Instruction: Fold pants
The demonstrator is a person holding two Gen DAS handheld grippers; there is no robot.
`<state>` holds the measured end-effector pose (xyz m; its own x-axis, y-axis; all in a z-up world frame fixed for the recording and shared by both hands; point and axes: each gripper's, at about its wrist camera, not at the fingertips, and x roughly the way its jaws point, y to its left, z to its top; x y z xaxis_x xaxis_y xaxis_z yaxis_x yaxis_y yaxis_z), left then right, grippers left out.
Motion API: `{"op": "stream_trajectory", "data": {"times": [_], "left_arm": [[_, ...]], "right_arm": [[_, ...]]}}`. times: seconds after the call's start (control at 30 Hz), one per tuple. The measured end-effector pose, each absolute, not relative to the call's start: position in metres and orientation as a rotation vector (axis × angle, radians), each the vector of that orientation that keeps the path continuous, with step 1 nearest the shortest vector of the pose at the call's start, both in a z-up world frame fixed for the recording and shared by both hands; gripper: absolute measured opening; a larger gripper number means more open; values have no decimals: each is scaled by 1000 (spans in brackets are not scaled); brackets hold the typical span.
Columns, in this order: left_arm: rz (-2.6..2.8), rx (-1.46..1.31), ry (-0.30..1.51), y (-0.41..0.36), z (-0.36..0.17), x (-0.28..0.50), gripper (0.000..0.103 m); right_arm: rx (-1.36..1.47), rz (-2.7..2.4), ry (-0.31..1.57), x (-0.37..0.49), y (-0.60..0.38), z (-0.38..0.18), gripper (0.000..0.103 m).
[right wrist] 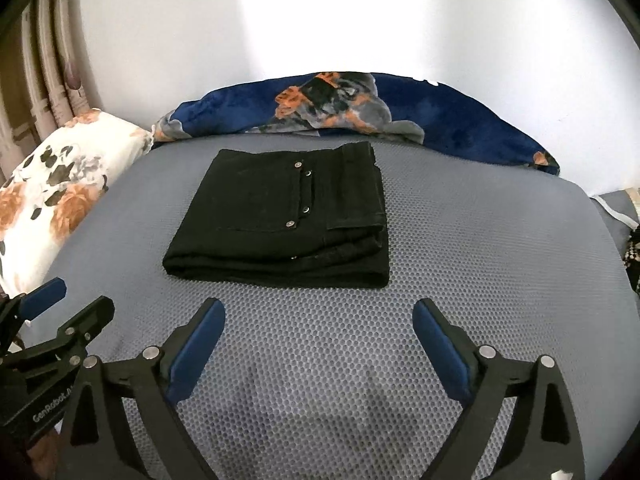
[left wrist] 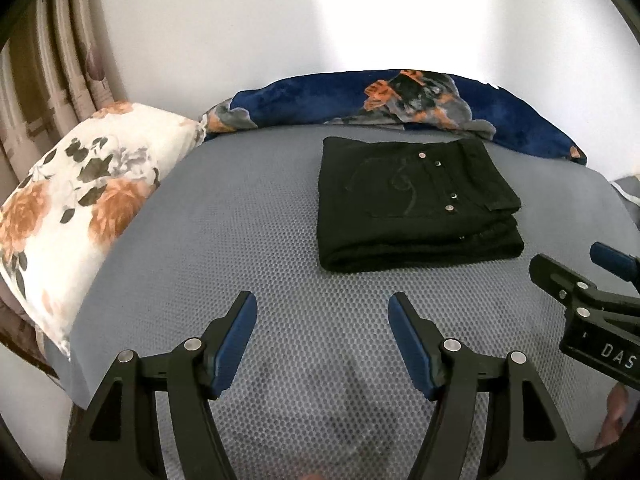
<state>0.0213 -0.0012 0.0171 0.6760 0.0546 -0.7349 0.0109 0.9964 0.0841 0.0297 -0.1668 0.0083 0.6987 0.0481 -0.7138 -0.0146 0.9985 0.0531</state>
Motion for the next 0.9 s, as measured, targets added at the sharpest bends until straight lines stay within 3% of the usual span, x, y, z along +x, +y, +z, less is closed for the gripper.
{"op": "stream_trajectory", "data": {"times": [0.9], "left_arm": [[66, 76, 843, 6, 8, 22, 69]], "right_arm": [[9, 34, 832, 33, -158, -3, 94]]}}
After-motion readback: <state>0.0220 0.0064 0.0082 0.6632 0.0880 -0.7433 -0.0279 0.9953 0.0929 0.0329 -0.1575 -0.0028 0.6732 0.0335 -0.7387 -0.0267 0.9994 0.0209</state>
